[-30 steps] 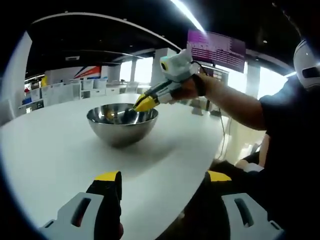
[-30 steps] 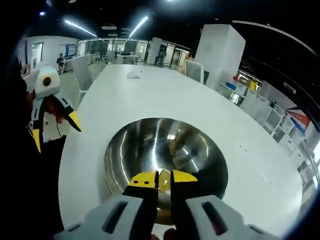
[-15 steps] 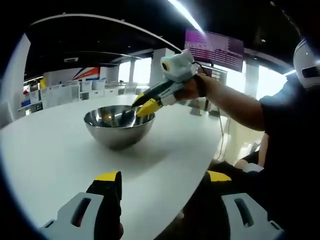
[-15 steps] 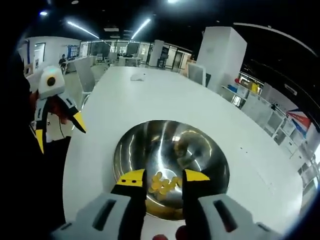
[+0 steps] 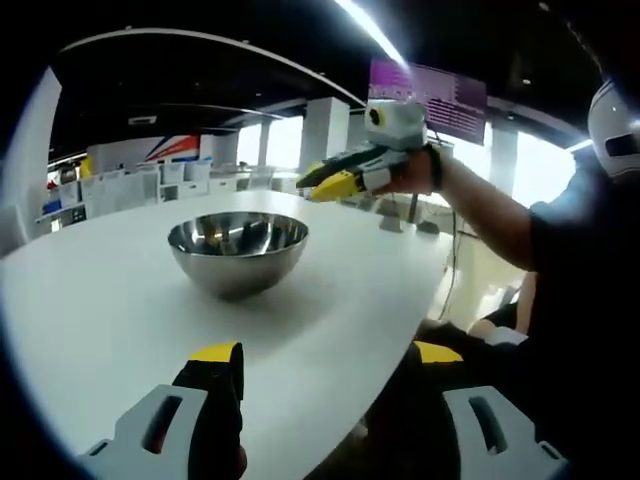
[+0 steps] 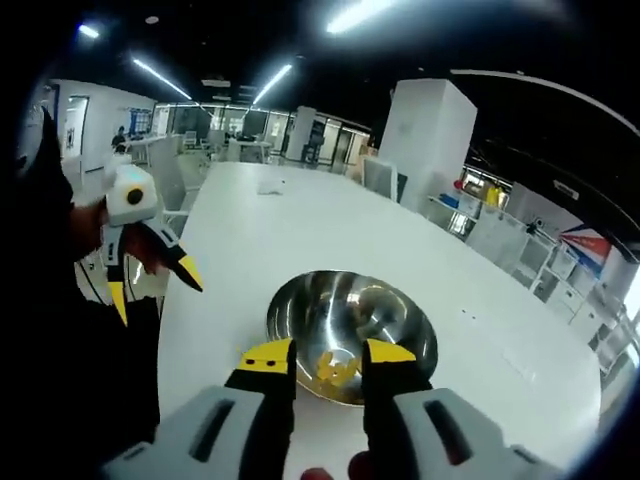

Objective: Pick up the QQ candy scattered on the table and place it into the stainless steel bowl on the table

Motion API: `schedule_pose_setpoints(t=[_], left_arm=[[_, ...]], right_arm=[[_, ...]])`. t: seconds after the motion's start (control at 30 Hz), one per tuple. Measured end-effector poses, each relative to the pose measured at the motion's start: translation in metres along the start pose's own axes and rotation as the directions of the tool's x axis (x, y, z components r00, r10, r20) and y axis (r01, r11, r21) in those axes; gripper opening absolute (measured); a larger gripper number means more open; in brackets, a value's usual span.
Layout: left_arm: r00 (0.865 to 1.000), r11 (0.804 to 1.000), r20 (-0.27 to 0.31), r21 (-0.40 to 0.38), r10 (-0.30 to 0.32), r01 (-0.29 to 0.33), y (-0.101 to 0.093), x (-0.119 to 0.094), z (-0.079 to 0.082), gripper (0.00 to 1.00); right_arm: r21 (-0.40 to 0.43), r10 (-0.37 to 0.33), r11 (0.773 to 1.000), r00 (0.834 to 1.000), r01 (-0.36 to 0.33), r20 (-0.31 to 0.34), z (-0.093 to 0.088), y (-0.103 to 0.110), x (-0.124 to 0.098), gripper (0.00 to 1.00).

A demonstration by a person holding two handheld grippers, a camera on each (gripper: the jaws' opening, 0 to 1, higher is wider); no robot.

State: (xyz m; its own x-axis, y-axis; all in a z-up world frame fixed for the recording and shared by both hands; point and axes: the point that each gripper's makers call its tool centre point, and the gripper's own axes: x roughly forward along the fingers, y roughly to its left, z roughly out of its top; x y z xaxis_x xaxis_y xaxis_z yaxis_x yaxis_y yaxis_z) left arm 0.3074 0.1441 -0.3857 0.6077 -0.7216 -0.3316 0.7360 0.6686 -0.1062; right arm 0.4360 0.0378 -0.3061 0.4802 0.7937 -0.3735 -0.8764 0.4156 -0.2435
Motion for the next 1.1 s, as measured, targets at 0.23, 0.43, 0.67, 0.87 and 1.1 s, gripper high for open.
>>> schedule_pose_setpoints(t=[0.23, 0.43, 0.67, 0.87, 1.1], left_arm=[[1.000, 1.000, -0.002, 0.010, -0.001, 0.001, -0.001, 0.002, 0.002, 0.67], [1.000, 1.000, 0.002, 0.014, 0.010, -0.010, 0.002, 0.001, 0.004, 0.68], [0.999, 0.999, -0.016, 0.040, 0.034, -0.033, 0.008, 0.003, 0.000, 0.69], [1.000, 0.999, 0.003, 0.051, 0.017, -0.017, 0.003, 0.005, 0.004, 0.71], [0.999, 0.999, 0.035, 0.039, 0.014, -0.015, 0.006, 0.009, 0.006, 0.83]], right_arm=[[0.058, -0.087, 0.995, 0.987, 0.079, 0.138, 0.007, 0.011, -0.046, 0.26], [0.174, -0.195, 0.972, 0.952, 0.156, 0.234, -0.003, 0.006, -0.090, 0.25], [0.274, -0.300, 0.938, 0.896, 0.214, 0.326, -0.019, 0.009, -0.124, 0.25], [0.319, -0.323, 0.923, 0.882, 0.214, 0.343, -0.040, 0.017, -0.130, 0.24], [0.321, -0.307, 0.926, 0.889, 0.197, 0.341, -0.044, 0.018, -0.124, 0.24]])
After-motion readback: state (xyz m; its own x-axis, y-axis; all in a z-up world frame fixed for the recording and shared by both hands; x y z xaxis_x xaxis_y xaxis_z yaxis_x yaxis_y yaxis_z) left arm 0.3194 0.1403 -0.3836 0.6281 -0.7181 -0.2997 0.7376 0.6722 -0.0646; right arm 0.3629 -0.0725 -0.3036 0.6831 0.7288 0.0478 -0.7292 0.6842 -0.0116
